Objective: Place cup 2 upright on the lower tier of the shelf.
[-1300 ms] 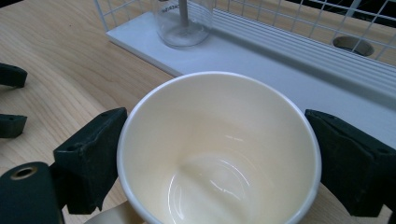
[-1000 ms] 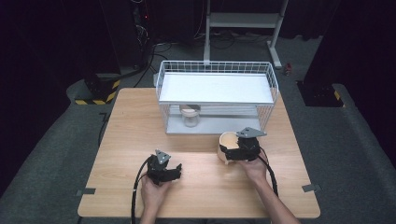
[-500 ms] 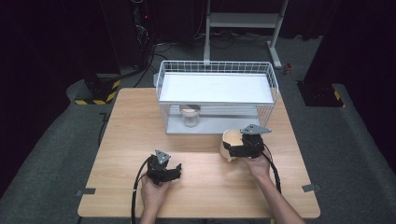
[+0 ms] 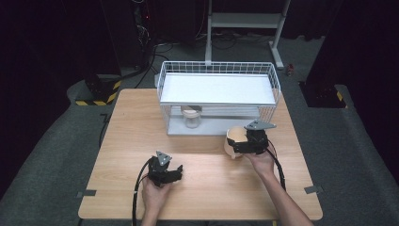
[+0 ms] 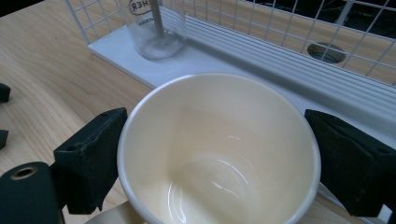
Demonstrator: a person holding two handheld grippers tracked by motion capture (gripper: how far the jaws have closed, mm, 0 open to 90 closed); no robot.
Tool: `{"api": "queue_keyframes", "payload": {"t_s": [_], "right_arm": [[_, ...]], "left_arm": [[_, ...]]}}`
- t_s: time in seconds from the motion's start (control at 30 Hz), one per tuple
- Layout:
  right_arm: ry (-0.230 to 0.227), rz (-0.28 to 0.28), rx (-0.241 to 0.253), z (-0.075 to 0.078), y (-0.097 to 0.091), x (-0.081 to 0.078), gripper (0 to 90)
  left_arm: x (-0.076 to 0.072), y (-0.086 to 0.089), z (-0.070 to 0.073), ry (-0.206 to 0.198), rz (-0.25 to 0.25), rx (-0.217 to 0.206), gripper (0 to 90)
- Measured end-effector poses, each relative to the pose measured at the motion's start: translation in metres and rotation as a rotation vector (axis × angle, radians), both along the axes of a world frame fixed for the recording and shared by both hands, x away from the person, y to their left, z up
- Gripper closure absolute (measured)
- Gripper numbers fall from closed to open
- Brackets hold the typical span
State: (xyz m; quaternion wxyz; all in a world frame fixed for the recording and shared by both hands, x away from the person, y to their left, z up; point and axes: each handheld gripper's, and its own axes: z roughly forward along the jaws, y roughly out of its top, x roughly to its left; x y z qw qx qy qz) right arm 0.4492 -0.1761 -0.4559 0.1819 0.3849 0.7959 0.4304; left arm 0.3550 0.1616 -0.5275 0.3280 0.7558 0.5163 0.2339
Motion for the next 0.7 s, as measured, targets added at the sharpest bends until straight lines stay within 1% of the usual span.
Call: {"api": "queue_keyframes", "payload": {"t_s": [0.13,0.17,0.23,0.3,0.37,0.43,0.5,0.67,0.7], "right_arm": [[0.026,-0.005,0.029,0.002,-0.002,0.006,9.9],[0.02,0.001,0.02,0.004,-0.001,0.008,9.9],[0.002,-0.01,0.026,0.005,-0.001,0.01,9.9],[0.021,-0.016,0.028,0.005,0.0,0.013,9.9],[0.021,-0.025,0.016,0.006,0.002,0.016,9.9],[0.001,-0.03,0.014,0.007,0.004,0.02,9.9],[-0.006,-0.036,0.02,0.007,0.004,0.022,9.8],[-0.004,-0.057,0.015,0.004,0.003,0.026,9.9],[-0.001,-0.058,0.007,0.003,0.003,0.028,9.9]], "left_arm": [[0.0,0.0,0.0,0.0,0.0,0.001,19.8],[0.0,0.0,0.0,0.0,-0.001,0.002,19.8],[0.0,0.0,0.0,0.0,0.001,-0.002,20.0],[0.0,0.0,0.0,-0.001,0.001,-0.002,20.0],[0.0,0.0,0.0,-0.001,0.002,-0.003,20.1],[0.0,0.0,0.0,-0.001,0.001,-0.003,20.1],[0.0,0.0,0.0,-0.001,0.002,-0.003,20.1],[0.0,0.0,0.0,-0.001,0.003,-0.004,20.4],[0.0,0.0,0.0,-0.001,0.003,-0.003,20.4]]}}
